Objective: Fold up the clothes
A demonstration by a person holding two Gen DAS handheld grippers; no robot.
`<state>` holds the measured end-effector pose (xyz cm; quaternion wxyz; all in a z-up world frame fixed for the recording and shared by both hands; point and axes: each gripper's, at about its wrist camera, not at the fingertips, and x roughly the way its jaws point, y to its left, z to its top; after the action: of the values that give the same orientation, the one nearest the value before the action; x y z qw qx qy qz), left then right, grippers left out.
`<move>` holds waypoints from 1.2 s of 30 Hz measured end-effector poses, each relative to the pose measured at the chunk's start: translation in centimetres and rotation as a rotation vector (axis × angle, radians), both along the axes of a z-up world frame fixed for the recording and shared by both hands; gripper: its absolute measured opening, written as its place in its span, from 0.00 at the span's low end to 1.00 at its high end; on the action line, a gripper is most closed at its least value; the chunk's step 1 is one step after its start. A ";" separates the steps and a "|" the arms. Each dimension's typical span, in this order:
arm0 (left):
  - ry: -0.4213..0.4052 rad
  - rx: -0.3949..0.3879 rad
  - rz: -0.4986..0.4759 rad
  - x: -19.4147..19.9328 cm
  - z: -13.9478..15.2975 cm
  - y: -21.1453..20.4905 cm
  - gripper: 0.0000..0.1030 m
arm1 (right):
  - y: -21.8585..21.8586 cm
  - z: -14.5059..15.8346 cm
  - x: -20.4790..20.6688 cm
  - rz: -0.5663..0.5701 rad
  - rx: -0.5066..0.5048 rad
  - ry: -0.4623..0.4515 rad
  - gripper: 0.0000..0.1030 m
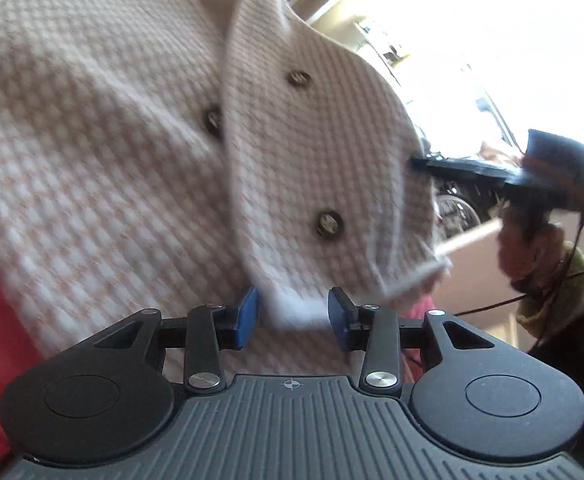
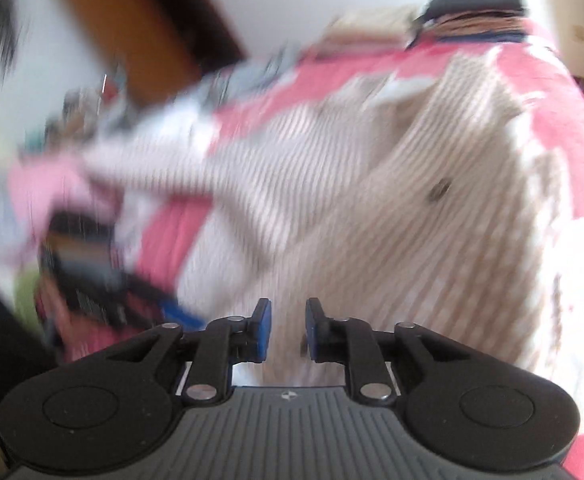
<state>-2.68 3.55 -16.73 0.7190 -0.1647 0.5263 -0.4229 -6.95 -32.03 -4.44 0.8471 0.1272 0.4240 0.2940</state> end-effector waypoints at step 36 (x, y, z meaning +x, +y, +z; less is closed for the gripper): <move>-0.131 -0.356 -0.247 -1.8 2.8 -6.3 0.02 | -2.0 0.0 34.4 -0.346 0.189 -0.029 0.09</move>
<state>-4.53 -2.74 -13.94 0.6540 -0.1955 0.4120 -0.6036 27.46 -34.07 -4.43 0.8753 0.2728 0.3542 0.1842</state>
